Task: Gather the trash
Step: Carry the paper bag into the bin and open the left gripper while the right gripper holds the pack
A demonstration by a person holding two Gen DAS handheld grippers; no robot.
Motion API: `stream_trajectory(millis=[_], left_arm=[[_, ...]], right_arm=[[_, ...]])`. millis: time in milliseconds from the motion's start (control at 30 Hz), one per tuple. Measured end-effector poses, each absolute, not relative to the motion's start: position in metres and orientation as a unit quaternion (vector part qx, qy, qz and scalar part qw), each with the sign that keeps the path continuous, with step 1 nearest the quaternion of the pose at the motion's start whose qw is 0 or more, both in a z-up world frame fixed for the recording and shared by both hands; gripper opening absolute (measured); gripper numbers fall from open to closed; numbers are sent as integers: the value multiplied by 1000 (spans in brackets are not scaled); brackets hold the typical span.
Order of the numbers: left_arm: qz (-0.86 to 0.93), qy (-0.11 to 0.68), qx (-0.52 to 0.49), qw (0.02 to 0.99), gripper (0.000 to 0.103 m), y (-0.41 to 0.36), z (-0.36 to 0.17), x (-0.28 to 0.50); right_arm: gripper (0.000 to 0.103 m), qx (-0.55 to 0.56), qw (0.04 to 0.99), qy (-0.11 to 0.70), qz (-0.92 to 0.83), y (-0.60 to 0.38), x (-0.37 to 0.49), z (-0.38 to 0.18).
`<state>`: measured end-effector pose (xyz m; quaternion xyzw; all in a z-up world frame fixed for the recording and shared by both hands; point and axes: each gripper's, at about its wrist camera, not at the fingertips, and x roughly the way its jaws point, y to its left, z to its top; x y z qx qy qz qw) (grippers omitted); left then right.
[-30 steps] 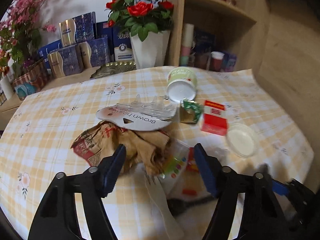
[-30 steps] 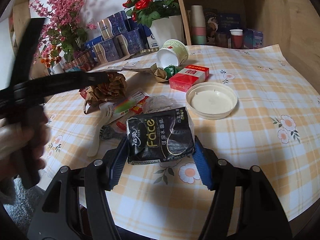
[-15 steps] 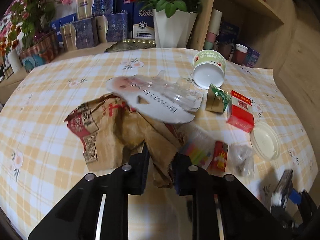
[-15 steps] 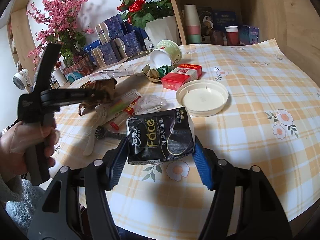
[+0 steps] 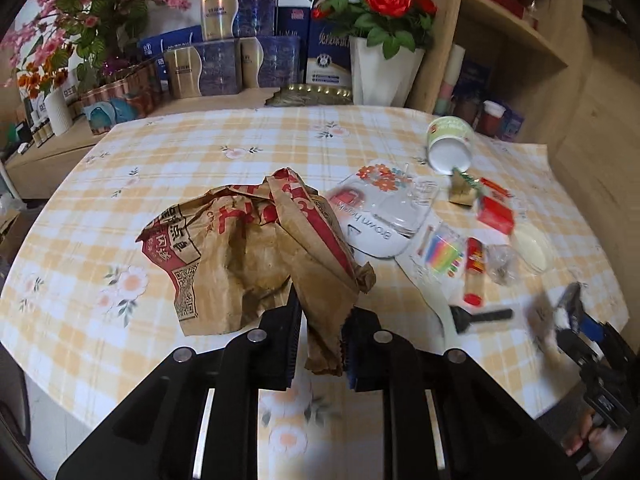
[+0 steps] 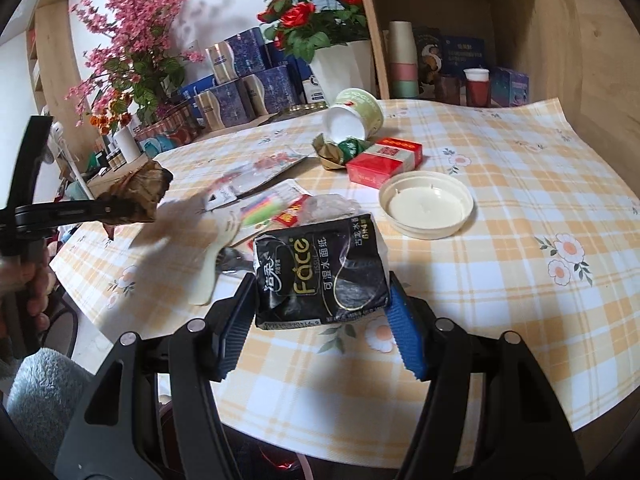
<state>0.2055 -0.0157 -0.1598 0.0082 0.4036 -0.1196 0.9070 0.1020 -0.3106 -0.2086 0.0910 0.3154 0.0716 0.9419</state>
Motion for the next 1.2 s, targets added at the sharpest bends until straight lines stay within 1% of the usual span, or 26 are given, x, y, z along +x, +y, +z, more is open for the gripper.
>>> stream_trajectory(millis=[133, 433, 833, 1200], left_arm=[[-153, 402, -12, 902, 18, -6, -146, 176], [-221, 396, -25, 891, 18, -5, -128, 113], [-262, 399, -21, 878, 18, 1, -133, 46], [-293, 433, -5, 852, 18, -7, -154, -11]], right_arm=[[63, 82, 943, 314, 75, -301, 89, -200], [63, 68, 943, 319, 69, -287, 57, -181], [63, 66, 946, 311, 55, -282, 17, -156], [63, 62, 949, 306, 52, -284, -5, -149]])
